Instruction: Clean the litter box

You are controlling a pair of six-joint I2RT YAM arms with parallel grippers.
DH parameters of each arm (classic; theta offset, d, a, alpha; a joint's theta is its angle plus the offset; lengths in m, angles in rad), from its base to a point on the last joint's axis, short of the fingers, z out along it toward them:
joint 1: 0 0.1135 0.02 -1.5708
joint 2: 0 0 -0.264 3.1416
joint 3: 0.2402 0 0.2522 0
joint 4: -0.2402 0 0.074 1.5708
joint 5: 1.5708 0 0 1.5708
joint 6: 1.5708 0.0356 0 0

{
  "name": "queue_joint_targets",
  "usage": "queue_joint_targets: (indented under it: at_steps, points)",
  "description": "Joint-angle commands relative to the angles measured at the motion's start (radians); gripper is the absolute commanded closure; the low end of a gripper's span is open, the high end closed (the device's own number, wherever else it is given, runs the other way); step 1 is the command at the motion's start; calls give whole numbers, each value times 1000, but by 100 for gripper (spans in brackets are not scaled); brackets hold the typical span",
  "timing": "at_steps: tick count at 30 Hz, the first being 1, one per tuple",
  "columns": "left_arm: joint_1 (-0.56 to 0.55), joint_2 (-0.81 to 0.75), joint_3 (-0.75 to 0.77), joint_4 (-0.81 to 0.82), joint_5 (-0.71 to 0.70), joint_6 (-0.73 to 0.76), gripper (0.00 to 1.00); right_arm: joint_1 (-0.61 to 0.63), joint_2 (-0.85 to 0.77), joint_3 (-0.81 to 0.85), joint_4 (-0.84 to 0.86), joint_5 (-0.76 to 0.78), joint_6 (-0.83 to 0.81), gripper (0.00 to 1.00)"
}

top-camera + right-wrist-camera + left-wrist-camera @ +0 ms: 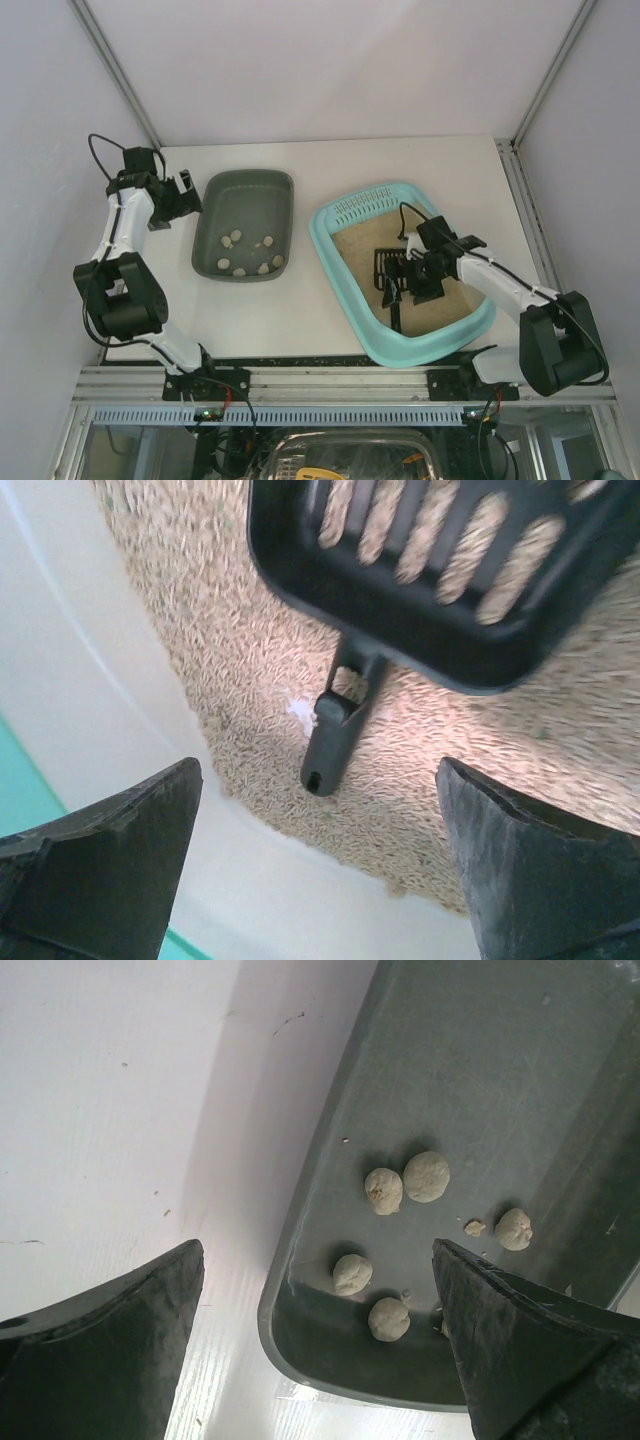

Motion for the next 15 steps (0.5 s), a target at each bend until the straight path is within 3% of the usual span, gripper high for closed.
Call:
queue_joint_targets:
  at_steps: [1, 4, 8, 10, 15]
  points:
    - [4, -23, 1, 9, 28, 21, 0, 22, -75, 158, -42, 237, 20, 0]
    - [4, -25, 5, 9, 25, 33, 0, 68, -82, 307, -130, 395, 45, 0]
    - [4, -23, 20, 8, 35, 31, 0, 69, -28, 575, -296, 332, 166, 0]
    - [4, -21, 30, 6, 36, 24, 0, 123, -8, 698, -378, 388, 201, 0]
    - [-1, -2, 83, -30, 35, 43, 0, 320, -22, 911, -413, 740, 334, 0]
